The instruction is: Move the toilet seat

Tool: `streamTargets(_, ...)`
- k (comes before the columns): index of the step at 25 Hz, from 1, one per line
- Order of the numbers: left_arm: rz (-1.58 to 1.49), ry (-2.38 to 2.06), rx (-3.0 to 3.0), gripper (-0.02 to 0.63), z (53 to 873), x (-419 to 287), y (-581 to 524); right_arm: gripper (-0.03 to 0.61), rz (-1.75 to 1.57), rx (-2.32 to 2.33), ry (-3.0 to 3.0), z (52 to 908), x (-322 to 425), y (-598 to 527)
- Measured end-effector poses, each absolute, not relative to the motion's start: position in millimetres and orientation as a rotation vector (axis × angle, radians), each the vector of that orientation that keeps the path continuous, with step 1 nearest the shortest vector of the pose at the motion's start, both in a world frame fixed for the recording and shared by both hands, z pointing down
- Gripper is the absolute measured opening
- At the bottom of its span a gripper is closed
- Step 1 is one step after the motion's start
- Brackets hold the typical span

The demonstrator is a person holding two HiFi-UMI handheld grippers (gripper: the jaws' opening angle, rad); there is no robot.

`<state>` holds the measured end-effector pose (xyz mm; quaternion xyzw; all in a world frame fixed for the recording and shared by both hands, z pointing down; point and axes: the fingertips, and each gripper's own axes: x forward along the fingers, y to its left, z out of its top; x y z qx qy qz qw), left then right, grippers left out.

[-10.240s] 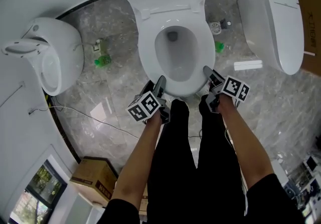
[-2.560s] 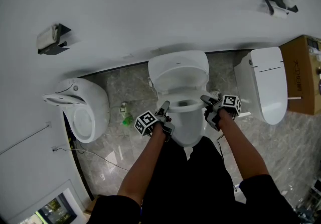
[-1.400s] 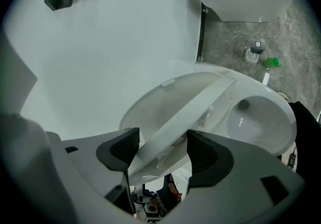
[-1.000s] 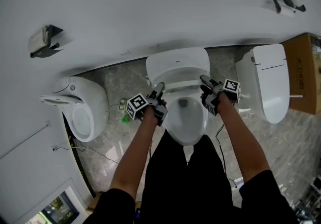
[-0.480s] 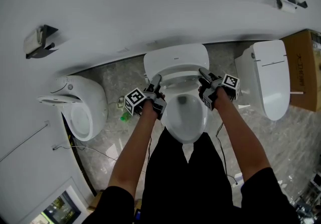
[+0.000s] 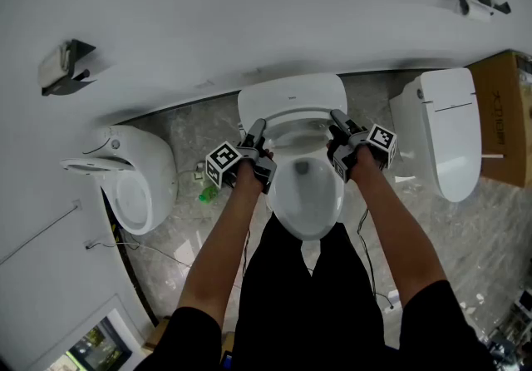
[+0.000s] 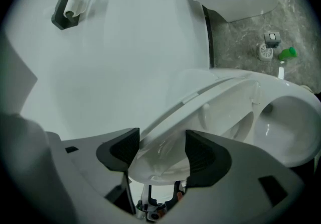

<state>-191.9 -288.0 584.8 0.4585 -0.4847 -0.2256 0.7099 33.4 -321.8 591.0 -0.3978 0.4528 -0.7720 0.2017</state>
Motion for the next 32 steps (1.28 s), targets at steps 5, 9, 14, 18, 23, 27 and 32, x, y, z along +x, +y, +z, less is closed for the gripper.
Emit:
streamTargets(5,-0.518,-1.070,1.047,0.348,583.1,-193.0,-289.1,0.273,-2.117,-1.160,1.431,571.4,36.5,-321.1)
streamTargets(9,-0.504,-1.098,1.140,0.348,571.3,-193.4,-287.4,0.273,-2.106,-1.147,1.460,562.2,42.9,-313.7)
streamTargets(14,-0.500,-1.113,1.258,0.348,537.6,-184.3,-280.8,0.273,-2.081,-1.184,1.610,540.2,45.5,-293.3)
streamTargets(18,-0.381,-1.159,1.434,0.348,504.6,-171.5,-269.3,0.273,-2.026,-1.245,1.795,515.0,43.2,-276.0)
streamTargets(23,-0.270,-1.317,1.624,0.345,441.5,-168.0,-246.9,0.273,-1.907,-1.248,2.028,464.3,37.5,-260.3)
streamTargets(27,-0.271,-1.322,1.758,0.340,373.1,-153.6,-224.1,0.273,-1.849,-1.229,2.110,416.7,37.5,-238.6)
streamTargets(32,-0.122,-1.281,1.858,0.225,325.4,-132.3,-187.0,0.271,-1.666,-1.230,2.346,363.0,36.2,-212.2)
